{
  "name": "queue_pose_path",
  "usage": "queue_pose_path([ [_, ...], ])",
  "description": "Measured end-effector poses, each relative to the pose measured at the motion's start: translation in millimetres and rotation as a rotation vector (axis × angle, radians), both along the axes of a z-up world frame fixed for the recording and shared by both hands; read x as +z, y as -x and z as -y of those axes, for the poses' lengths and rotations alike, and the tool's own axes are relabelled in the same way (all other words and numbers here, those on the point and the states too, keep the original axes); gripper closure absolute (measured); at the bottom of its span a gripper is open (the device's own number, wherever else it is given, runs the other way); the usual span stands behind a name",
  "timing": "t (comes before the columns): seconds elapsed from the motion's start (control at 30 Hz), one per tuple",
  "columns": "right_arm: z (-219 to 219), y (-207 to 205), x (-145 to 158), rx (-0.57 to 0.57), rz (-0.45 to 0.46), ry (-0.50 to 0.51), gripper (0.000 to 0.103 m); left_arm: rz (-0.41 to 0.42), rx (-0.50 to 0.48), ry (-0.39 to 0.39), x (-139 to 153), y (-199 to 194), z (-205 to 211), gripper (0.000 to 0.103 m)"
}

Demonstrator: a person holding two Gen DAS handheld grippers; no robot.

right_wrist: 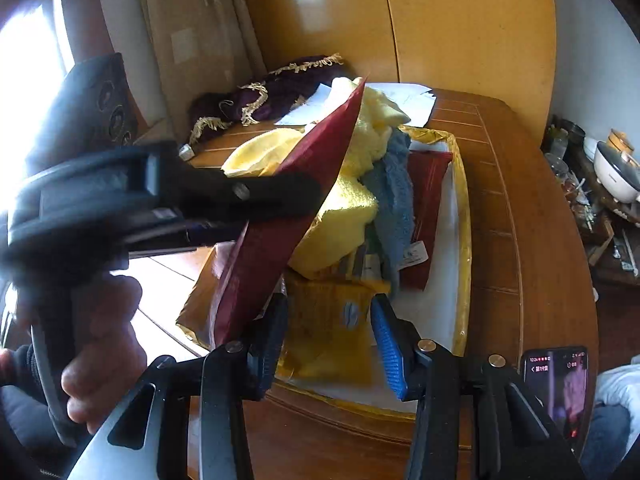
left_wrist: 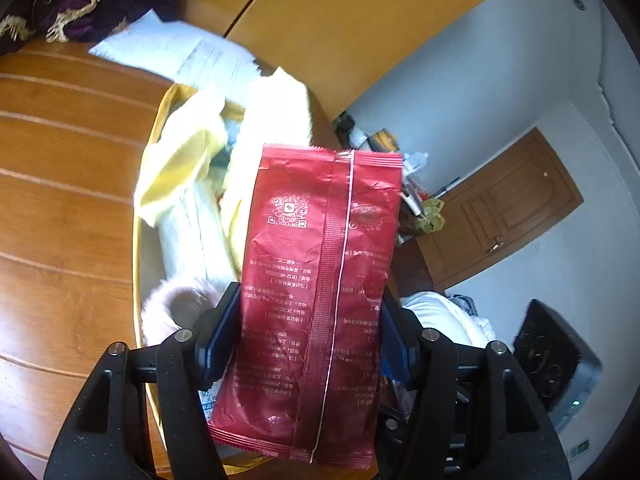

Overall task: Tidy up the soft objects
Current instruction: 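Carry the red bag and gold packet into the box and open both tools, then grasp the blue cartoon diaper pack with the left tool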

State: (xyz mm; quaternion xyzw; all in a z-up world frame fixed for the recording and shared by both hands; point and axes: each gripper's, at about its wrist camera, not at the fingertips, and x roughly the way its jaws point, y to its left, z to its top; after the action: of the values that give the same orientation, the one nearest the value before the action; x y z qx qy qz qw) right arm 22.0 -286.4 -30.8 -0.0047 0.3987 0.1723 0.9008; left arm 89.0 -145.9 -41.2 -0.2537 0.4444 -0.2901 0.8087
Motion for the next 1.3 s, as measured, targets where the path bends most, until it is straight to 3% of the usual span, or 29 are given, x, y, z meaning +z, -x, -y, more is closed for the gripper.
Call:
queue_pose_path([
  [0.1,1.0,4.8,4.2,-0.047,0.018,0.013,0.049,-0.017,0.006,0.068,2.4,0.3,-10.6,0.037],
  [0.2,1.2,15.2,15.8,-0.13,0.076,0.022,0.04,0.031,0.01,0.11,11.3,7.6,-21.6,0.028],
  [0.33,-3.6,29.4,30.7,-0.214,0.15,0.005,0.039,0.106,-0.005,0.171,25.3,23.2,-42.2,0.023],
  [0.43,-9.5,39.5,42.0,-0.196,0.221,-0.073,0.039,0.174,0.002,0.174,36.5,37.0,-66.6,0.023],
  [0.53,-26.5,36.3,49.1,-0.097,0.224,-0.168,0.039,0.223,0.129,0.112,39.3,45.8,-103.7,0.022],
  [0.73,-109.9,1.2,50.8,0.164,0.159,-0.216,0.039,0.203,0.448,-0.076,20.2,47.1,-181.5,0.022],
  [0.93,-205.0,-59.3,51.4,0.305,0.028,-0.263,0.039,0.129,0.654,-0.132,-3.6,45.7,-246.1,0.022],
  [1.13,-263.8,-112.6,28.8,0.298,-0.007,-0.256,0.039,0.088,0.749,-0.158,-15.1,56.9,-279.4,0.022],
  [1.2,-267.5,-124.4,10.3,0.288,-0.074,-0.266,0.039,0.078,0.755,-0.182,-17.6,57.8,-285.2,0.022],
  [1.3,-258.2,-136.5,-11.8,0.285,-0.192,-0.357,0.038,0.072,0.761,-0.223,-19.7,59.1,-291.9,0.022],
])
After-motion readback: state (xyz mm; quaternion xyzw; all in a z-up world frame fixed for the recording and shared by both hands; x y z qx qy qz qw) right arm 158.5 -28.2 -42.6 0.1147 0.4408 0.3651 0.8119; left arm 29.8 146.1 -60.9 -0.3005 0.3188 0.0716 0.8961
